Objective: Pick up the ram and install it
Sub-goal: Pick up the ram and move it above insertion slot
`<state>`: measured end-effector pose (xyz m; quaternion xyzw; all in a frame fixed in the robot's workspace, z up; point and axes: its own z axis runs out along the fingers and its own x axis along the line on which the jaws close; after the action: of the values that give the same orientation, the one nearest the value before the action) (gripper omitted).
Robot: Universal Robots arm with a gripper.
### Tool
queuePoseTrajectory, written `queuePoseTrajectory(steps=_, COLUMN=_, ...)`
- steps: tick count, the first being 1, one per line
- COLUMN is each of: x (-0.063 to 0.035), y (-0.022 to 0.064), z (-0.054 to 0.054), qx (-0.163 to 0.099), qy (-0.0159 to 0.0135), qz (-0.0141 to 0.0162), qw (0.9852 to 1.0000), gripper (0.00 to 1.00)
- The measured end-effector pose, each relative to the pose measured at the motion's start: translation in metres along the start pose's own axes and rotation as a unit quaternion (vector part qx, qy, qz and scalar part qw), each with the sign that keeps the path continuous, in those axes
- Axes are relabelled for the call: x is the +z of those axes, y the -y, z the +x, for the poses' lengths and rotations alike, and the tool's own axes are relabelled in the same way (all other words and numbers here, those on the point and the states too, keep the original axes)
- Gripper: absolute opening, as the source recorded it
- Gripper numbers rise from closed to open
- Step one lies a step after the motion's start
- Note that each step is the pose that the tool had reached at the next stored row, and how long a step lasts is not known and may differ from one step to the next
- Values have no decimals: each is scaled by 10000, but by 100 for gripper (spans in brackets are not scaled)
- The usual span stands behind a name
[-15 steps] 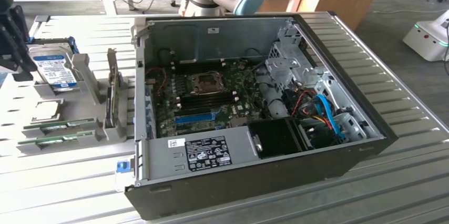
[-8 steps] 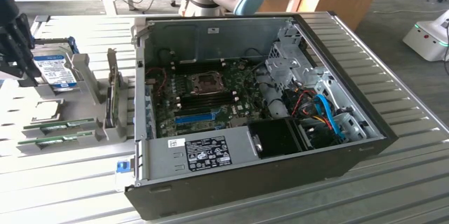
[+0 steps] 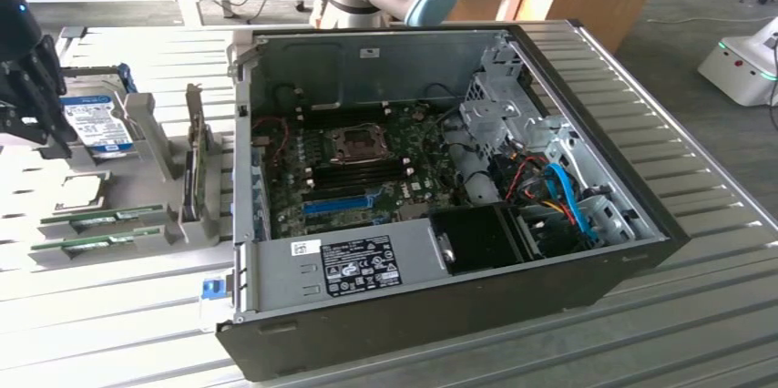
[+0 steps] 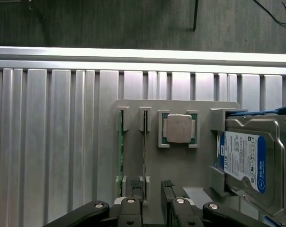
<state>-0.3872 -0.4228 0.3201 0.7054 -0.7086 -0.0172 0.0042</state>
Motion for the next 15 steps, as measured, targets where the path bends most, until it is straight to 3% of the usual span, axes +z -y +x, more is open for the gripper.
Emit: queuePoseTrajectory(steps=15, x=218, y=7, z=4, qx=-1, qy=37, qz=0, qw=10000, gripper=30)
